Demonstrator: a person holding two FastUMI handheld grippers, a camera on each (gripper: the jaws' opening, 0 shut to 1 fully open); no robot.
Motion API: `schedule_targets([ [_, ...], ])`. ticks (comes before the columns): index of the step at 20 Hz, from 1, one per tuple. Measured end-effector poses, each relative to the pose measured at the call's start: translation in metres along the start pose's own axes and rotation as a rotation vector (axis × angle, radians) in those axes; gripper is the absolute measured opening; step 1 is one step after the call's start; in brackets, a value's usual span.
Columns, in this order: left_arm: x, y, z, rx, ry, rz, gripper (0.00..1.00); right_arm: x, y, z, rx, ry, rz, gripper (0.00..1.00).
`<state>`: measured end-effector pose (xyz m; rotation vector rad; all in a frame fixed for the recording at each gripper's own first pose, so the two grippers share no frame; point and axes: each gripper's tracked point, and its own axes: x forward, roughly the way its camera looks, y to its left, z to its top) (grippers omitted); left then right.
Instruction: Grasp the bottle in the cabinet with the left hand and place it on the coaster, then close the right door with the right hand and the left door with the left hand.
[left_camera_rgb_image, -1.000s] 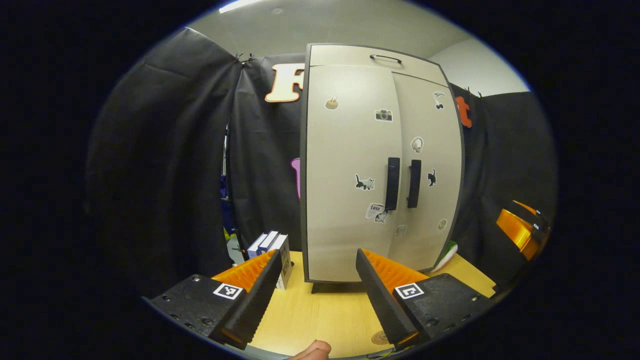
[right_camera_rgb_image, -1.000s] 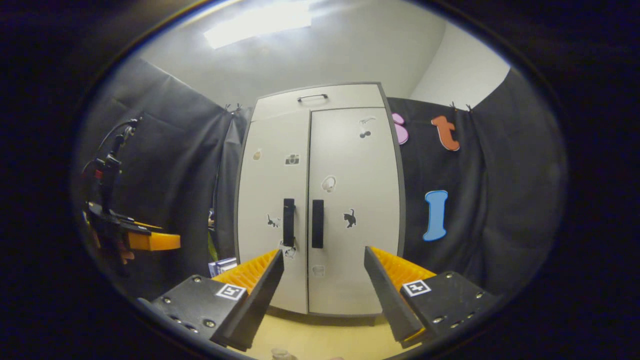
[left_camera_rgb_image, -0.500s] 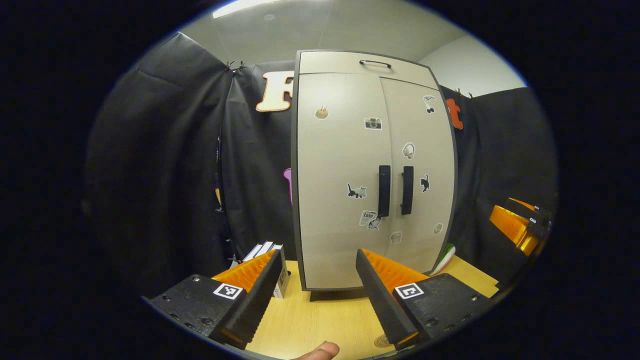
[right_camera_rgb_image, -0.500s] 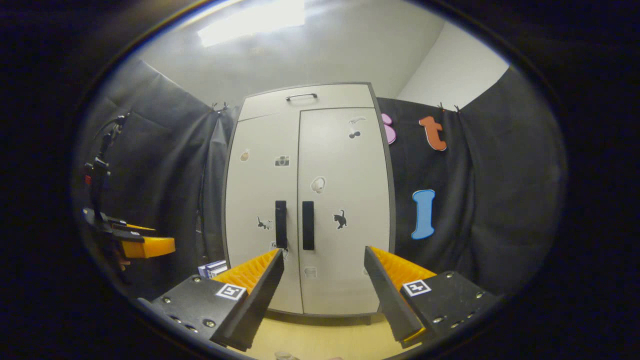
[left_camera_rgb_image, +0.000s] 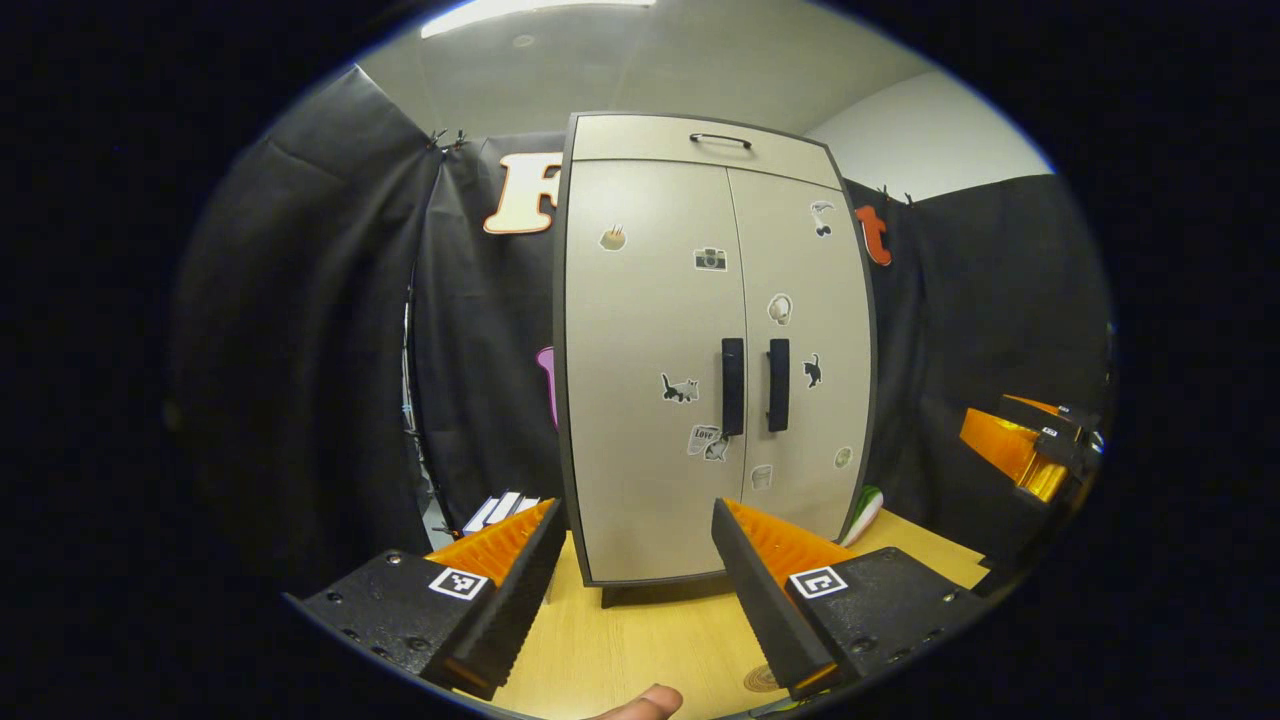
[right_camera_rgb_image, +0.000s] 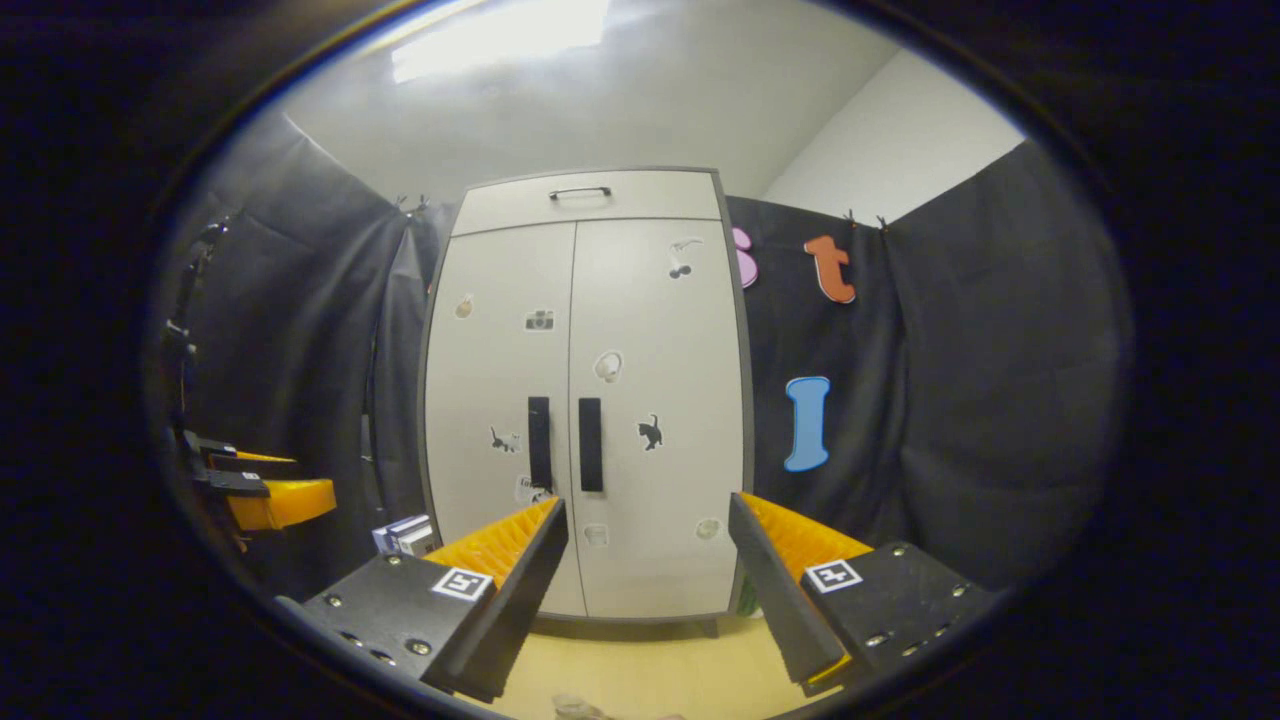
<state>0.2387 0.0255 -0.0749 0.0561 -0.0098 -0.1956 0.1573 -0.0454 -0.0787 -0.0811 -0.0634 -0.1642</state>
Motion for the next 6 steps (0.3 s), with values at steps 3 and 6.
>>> schedule_targets([
  [3, -0.004, 0.005, -0.002, 0.003, -0.005, -0.002, 0.94, -0.008, 0.003, 0.0, 0.011, 0.012, -0.023, 0.98],
  [6, -0.005, 0.01, -0.002, 0.03, -0.015, 0.0, 0.94, -0.015, 0.007, 0.002, 0.006, 0.018, -0.031, 0.92],
])
